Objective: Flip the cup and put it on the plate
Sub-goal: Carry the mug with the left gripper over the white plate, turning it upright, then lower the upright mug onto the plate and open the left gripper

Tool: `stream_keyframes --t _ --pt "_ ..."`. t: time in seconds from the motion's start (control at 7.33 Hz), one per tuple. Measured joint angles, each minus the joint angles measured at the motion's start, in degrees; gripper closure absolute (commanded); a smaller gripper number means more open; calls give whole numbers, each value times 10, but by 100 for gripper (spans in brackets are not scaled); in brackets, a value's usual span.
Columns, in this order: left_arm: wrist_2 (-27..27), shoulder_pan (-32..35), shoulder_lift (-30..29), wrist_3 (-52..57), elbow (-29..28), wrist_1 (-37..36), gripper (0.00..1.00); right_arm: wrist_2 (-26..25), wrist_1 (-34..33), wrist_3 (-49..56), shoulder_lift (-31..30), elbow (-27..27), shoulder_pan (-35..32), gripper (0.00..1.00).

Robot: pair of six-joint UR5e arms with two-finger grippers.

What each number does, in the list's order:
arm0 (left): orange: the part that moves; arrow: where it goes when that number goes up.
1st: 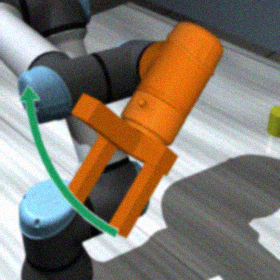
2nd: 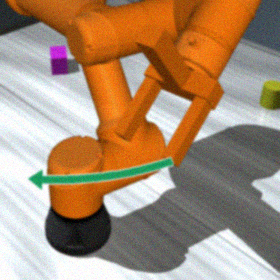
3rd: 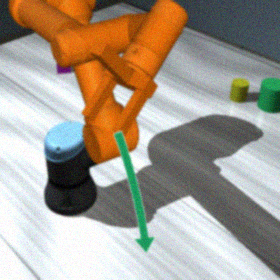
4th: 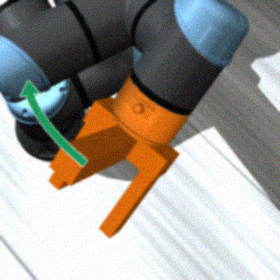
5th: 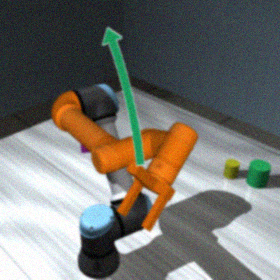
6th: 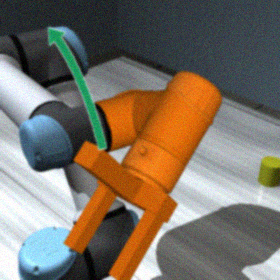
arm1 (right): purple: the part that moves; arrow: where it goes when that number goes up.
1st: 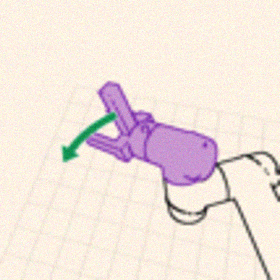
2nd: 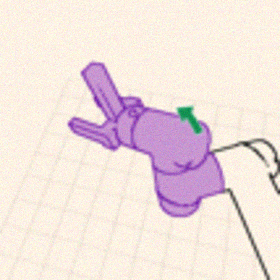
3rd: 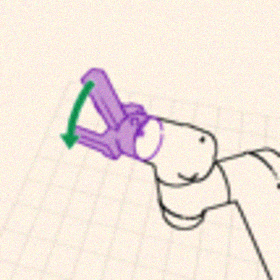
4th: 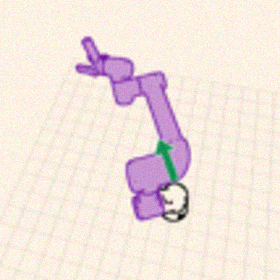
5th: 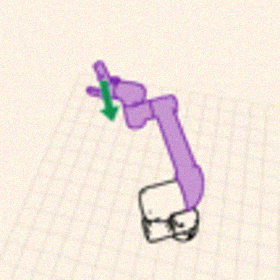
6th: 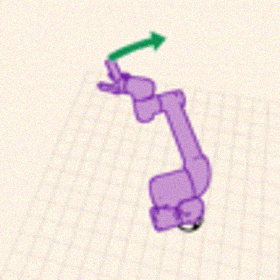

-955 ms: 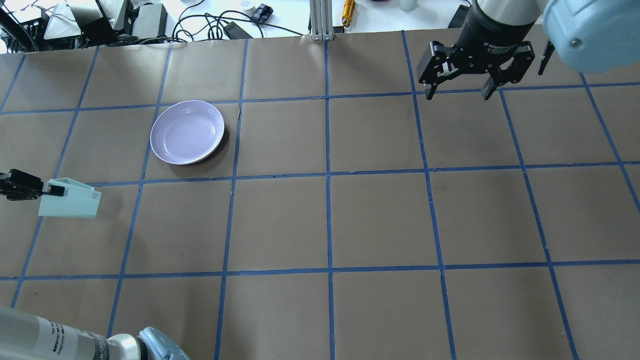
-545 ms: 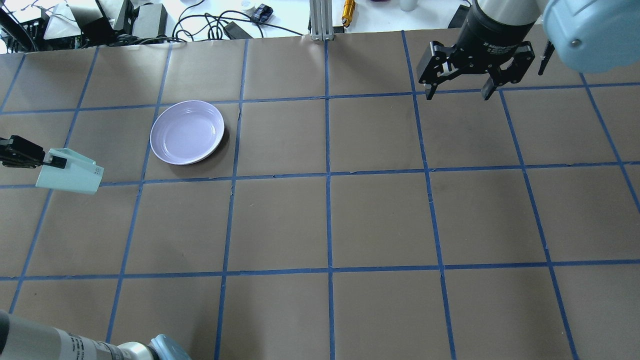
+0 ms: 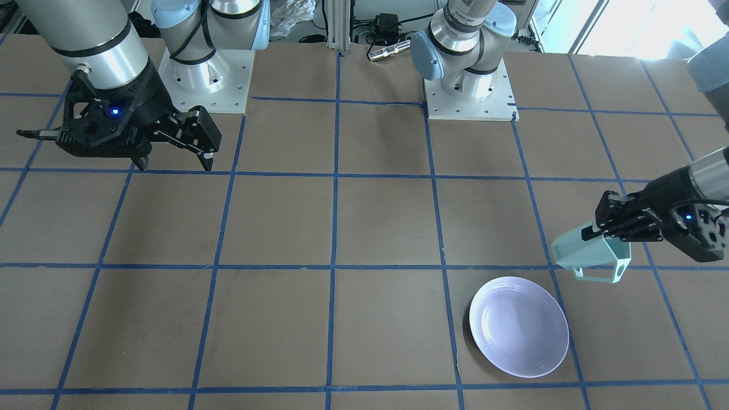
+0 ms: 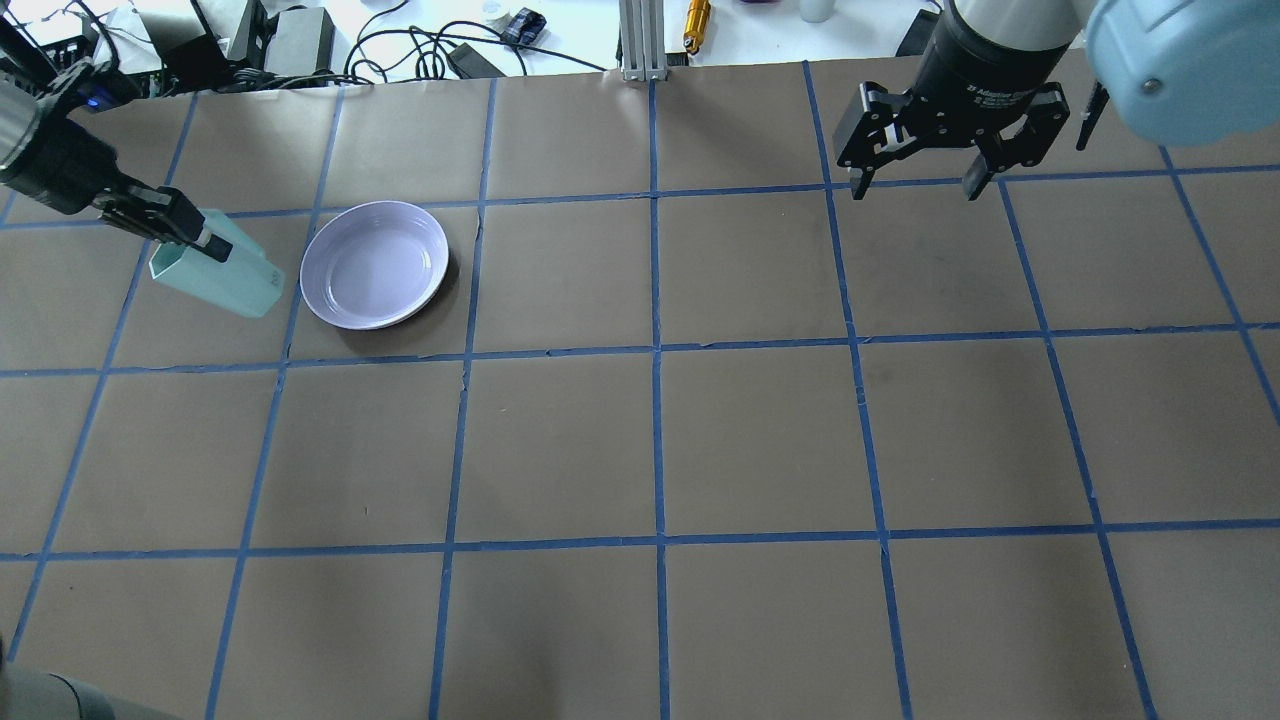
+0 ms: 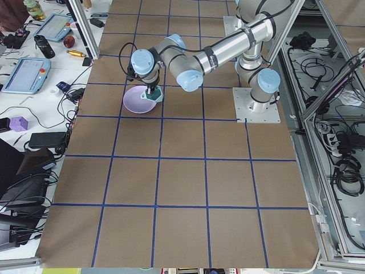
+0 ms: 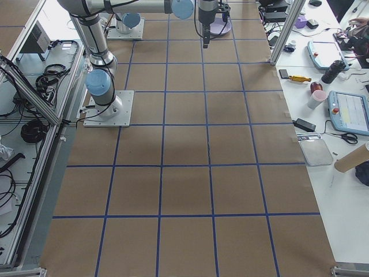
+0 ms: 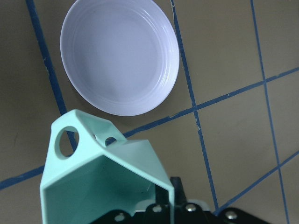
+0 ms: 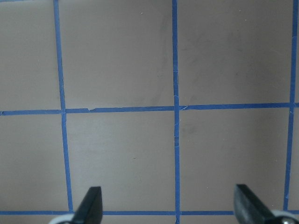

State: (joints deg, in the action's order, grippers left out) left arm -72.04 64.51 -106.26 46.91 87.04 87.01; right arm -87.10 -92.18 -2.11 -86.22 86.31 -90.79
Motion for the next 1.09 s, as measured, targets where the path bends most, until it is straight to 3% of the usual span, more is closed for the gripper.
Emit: stream_keyframes --t 0.41,0.82,1.09 --pt "-100 117 -30 -28 6 -135 100 0 0 0 0 0 0 0" --pt "-130 151 -66 -30 55 -258 100 0 0 1 0 0 0 0" --pt "-167 156 -77 -31 75 -296 100 0 0 0 0 0 0 0"
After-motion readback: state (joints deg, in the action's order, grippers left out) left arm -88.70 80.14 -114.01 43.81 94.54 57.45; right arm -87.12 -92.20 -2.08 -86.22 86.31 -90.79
